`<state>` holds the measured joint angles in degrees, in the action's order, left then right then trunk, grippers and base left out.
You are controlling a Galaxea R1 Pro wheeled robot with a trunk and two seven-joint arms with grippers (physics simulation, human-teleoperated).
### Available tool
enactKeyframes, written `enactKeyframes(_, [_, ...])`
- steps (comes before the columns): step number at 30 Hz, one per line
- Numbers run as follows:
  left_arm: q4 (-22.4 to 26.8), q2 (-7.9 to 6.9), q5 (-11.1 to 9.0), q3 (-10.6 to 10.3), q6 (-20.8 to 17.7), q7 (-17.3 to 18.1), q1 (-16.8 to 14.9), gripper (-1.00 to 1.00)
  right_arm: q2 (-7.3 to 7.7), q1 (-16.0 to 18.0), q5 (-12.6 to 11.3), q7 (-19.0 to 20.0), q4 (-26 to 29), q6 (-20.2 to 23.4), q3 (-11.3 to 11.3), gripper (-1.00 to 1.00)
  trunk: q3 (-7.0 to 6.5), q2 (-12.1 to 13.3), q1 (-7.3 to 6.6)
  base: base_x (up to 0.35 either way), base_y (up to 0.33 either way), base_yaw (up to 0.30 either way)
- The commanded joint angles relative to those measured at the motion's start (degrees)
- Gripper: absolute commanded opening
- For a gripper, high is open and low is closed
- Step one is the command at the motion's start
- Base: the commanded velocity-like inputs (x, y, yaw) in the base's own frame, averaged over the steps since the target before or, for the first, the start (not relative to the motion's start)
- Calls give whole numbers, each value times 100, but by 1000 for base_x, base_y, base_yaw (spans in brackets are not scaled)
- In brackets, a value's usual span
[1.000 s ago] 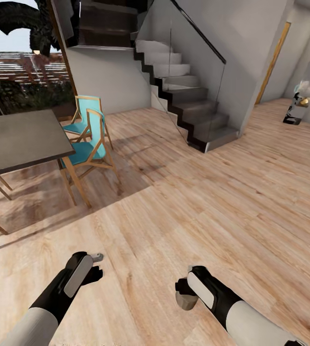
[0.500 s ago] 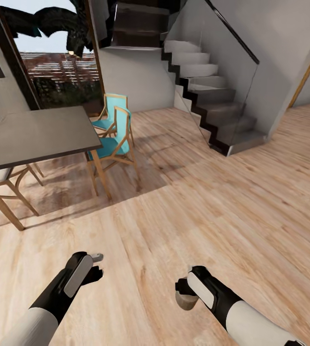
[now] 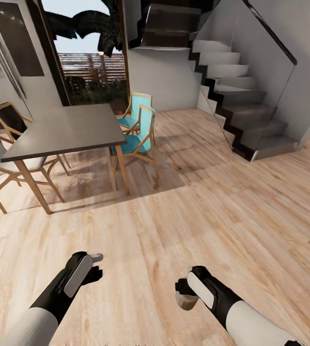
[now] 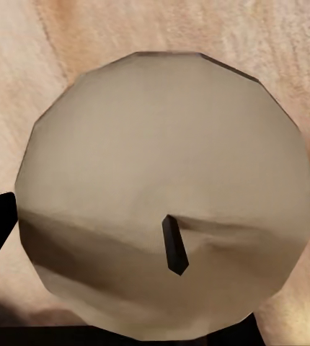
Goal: Place each of the two pumpkins and all three candles from the living room inside a cabinet in the living room (use any cabinet), then make sure every cabinet is closed, and position the cauldron so it is next to a table in the living room.
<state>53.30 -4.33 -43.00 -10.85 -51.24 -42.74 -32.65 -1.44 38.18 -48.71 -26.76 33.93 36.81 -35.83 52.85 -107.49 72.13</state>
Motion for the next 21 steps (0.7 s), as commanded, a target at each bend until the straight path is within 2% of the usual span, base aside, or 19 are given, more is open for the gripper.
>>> enactKeyframes(1, [5, -7, -61, -23, -5, -60, -4, 100, 4, 5, -64, -58, 9, 2, -29, -100, 5, -3, -2, -100, 0, 292])
enactKeyframes(7, [5, -7, -67, -22, -5, -59, -4, 100, 4, 5, -62, -58, 9, 2, -29, -100, 5, -3, -2, -83, 0, 292])
enactKeyframes(21, [13, -7, -74, -22, 7, -59, -4, 100, 4, 5, -64, -57, 9, 2, -29, -100, -13, 38, -24, -5, 0, 292])
